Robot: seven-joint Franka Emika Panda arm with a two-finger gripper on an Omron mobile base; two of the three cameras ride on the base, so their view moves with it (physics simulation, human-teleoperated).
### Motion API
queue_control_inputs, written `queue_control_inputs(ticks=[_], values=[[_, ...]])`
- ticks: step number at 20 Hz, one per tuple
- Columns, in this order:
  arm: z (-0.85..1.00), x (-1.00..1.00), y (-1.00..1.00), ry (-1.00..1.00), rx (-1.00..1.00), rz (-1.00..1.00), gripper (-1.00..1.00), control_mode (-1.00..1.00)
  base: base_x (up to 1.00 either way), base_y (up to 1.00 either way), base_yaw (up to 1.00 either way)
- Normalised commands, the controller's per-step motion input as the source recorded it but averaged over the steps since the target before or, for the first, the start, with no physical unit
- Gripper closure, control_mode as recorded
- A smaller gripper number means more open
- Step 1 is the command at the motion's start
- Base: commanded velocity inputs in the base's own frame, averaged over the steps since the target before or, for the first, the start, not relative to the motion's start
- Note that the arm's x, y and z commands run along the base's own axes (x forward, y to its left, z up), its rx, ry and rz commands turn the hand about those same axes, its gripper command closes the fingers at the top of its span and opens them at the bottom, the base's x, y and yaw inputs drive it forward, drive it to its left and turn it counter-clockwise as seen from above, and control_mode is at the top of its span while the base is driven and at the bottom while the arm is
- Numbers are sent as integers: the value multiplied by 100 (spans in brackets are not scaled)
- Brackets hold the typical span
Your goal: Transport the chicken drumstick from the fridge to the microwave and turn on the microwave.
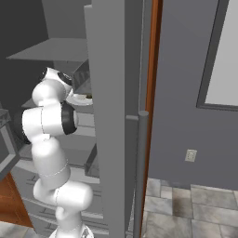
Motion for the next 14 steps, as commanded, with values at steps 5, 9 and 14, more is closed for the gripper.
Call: queue_control_inputs(ticks=[5,9,14], values=[[-3,7,2,0,0,-9,-100,-100,0,0,0],[-3,9,0,0,0,-7,-100,-100,0,0,0],[-6,6,0,0,0,-11,-100,-100,0,0,0]])
